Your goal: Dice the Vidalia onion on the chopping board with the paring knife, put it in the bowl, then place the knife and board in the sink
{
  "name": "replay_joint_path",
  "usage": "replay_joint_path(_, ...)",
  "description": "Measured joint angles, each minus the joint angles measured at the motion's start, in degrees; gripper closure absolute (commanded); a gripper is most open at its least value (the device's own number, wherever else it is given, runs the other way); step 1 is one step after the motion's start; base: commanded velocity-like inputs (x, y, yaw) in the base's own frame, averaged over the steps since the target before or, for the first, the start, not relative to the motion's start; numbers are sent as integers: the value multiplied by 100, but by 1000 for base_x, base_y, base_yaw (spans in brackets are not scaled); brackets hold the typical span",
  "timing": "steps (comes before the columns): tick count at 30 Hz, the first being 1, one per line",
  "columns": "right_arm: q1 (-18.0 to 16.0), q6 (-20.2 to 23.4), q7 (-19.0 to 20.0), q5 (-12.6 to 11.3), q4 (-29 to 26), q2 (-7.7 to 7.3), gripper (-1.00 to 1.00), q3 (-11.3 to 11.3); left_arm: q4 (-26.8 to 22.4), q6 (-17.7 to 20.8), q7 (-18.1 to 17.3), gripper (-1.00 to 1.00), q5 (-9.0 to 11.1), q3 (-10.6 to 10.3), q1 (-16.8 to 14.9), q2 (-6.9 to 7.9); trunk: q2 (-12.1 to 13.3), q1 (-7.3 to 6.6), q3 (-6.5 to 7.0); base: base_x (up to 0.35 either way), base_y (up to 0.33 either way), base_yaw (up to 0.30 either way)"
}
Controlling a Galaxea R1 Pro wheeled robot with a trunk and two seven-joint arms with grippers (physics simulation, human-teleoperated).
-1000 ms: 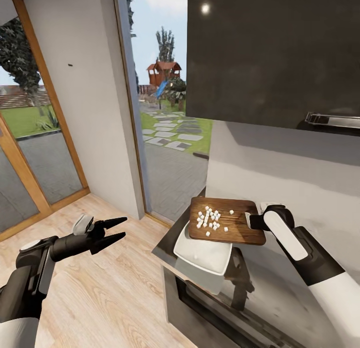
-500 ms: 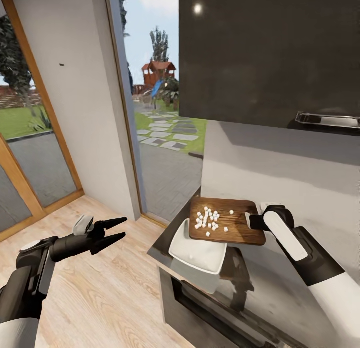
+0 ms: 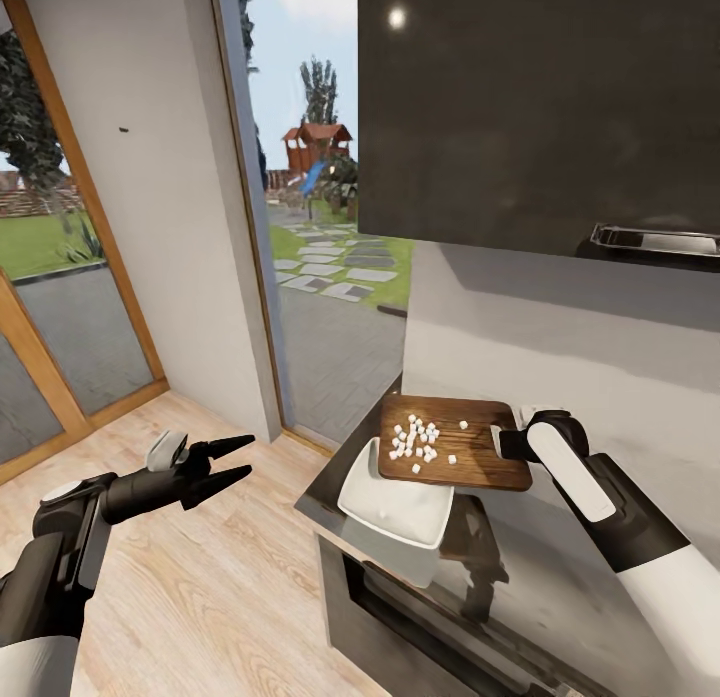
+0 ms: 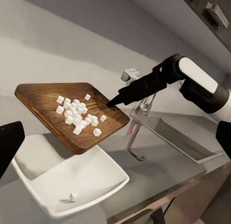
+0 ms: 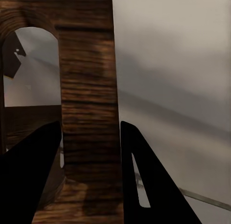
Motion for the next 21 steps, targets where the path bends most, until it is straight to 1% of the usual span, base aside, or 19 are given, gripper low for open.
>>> replay_joint_path(16, 0, -7, 1, -3, 1, 0, 100, 0, 0, 2, 0, -100, 0, 3, 0, 1, 0, 0, 0, 0, 0, -1)
replay_joint_path(21, 1, -1, 1, -1, -1, -1, 100, -1, 1, 2, 0, -100, -1, 2, -1, 0, 0, 0, 0, 0, 0, -154)
